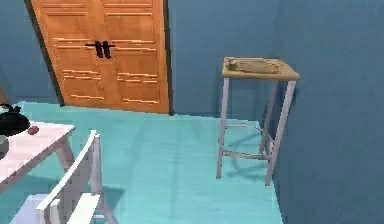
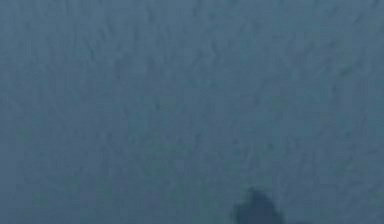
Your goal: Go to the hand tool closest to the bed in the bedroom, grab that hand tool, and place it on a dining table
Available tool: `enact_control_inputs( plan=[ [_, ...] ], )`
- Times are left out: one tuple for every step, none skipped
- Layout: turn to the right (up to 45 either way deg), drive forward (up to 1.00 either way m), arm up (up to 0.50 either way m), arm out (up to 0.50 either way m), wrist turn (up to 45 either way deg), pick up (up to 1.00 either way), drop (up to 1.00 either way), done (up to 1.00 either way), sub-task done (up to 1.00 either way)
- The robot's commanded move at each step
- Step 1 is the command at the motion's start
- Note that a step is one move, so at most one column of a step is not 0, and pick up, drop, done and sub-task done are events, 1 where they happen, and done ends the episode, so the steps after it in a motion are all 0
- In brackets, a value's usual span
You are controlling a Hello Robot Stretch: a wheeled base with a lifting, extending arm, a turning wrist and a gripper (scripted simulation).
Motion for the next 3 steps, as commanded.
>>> enact_control_inputs(
  plan=[
    [0.0,0.90,0.00,0.00,0.0,0.00,0.00,0.00,0.00],
    [-39.0,0.00,0.00,0.00,0.0,0.00,0.00,0.00,0.00],
    [0.0,0.70,0.00,0.00,0.0,0.00,0.00,0.00,0.00]
  ],
)
